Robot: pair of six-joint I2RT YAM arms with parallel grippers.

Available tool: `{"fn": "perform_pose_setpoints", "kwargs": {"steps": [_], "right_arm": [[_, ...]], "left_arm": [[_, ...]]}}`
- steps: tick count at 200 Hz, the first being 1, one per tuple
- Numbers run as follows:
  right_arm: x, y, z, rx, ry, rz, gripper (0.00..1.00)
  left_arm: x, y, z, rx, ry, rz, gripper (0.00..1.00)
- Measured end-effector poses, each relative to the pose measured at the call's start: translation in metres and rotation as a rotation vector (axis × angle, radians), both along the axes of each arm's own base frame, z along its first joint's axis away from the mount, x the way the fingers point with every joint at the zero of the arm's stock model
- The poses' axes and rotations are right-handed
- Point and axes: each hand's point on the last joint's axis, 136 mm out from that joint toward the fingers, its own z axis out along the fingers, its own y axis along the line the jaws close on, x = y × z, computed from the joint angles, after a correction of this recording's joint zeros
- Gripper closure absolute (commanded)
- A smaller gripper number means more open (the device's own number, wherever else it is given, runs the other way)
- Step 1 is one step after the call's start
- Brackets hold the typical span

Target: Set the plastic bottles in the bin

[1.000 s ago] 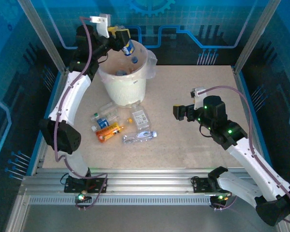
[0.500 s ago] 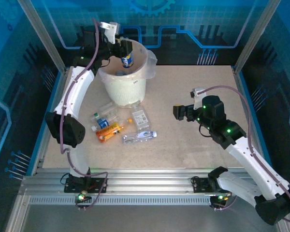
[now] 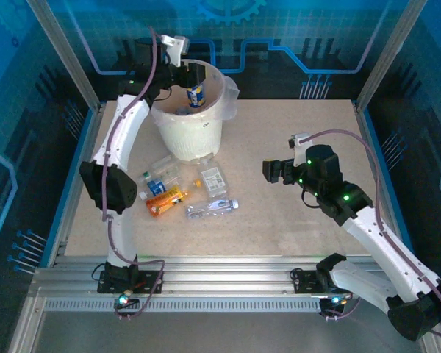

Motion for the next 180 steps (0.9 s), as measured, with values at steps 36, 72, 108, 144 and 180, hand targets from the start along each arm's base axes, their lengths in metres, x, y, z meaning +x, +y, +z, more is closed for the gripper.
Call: {"fn": "perform_pose_setpoints", "kwargs": {"steps": [36, 72, 108, 144, 180], "right_arm": [[0.003, 0.002, -0.006, -0.010, 0.019, 0.000, 0.00], [0.006, 0.003, -0.013, -0.019, 0.038, 0.000, 0.00], [0.008, 0.004, -0.019, -0.028, 0.054, 0.000, 0.00], [0.009, 0.005, -0.021, -0.031, 0.061, 0.000, 0.00], [0.010, 0.005, -0.025, -0.036, 0.072, 0.000, 0.00]], "left_arm": [[0.007, -0.002, -0.002, -0.001, 0.010, -0.006, 0.88], [0.005, -0.001, -0.002, 0.017, 0.011, -0.004, 0.96], [0.000, 0.005, 0.005, 0.057, 0.014, 0.026, 1.00], [-0.012, 0.033, 0.008, 0.179, 0.027, 0.123, 0.99], [-0.023, 0.050, 0.008, 0.248, 0.044, 0.158, 0.92]]}}
